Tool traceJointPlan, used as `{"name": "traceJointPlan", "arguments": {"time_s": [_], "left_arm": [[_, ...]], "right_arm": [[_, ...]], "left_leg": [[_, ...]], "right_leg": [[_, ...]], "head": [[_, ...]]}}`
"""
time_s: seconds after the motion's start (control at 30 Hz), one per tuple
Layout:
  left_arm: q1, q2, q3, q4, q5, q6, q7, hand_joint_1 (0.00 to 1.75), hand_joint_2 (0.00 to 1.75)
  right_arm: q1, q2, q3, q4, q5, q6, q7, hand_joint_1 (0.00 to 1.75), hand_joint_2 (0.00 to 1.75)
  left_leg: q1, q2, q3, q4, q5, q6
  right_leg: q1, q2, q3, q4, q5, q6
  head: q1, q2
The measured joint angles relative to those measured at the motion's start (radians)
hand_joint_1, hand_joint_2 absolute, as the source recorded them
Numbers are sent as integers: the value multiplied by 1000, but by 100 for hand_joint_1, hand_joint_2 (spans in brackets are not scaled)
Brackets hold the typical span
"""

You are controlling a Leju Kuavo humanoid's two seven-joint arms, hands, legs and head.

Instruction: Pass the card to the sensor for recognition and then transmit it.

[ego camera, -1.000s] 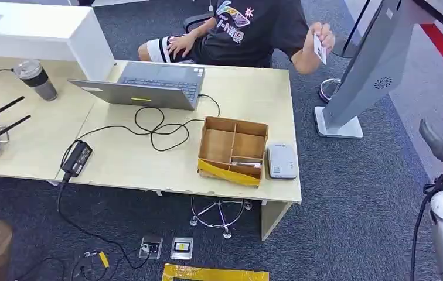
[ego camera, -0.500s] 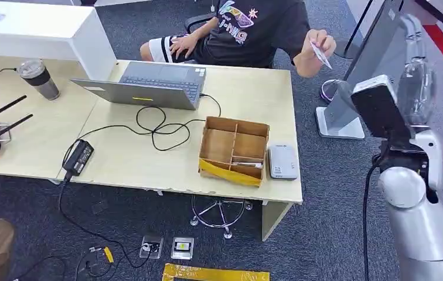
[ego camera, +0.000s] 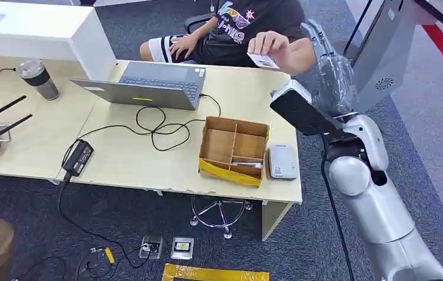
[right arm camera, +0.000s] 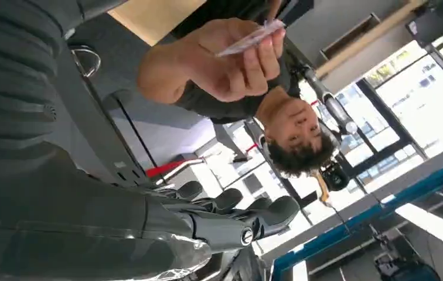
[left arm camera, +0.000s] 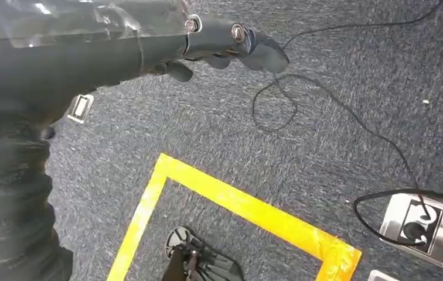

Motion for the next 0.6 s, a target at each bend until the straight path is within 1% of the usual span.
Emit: {"name": "traceJointPlan", "arguments": {"time_s": [0.2, 0.4, 0.6], "left_arm": [[2, 0, -5, 1, 1, -5, 0, 0, 175], [2, 1, -5, 1, 0, -6, 0, 0, 175], [2, 3, -6, 1, 0, -6, 0, 0, 175]], "right_arm": [[-9, 13, 20, 100, 6, 3, 23, 0, 175], [-31, 16, 33, 217, 26, -52, 11, 0, 175], [-47, 24, 45, 312, 34, -68, 7, 0, 175]], "left_leg": [[0, 0, 0, 0, 0, 0], [0, 0, 0, 0, 0, 0], [0, 0, 0, 0, 0, 0]], "right_leg": [[0, 0, 0, 0, 0, 0], [0, 0, 0, 0, 0, 0], [0, 0, 0, 0, 0, 0]], "head": [[0, 0], [0, 0], [0, 0]]}}
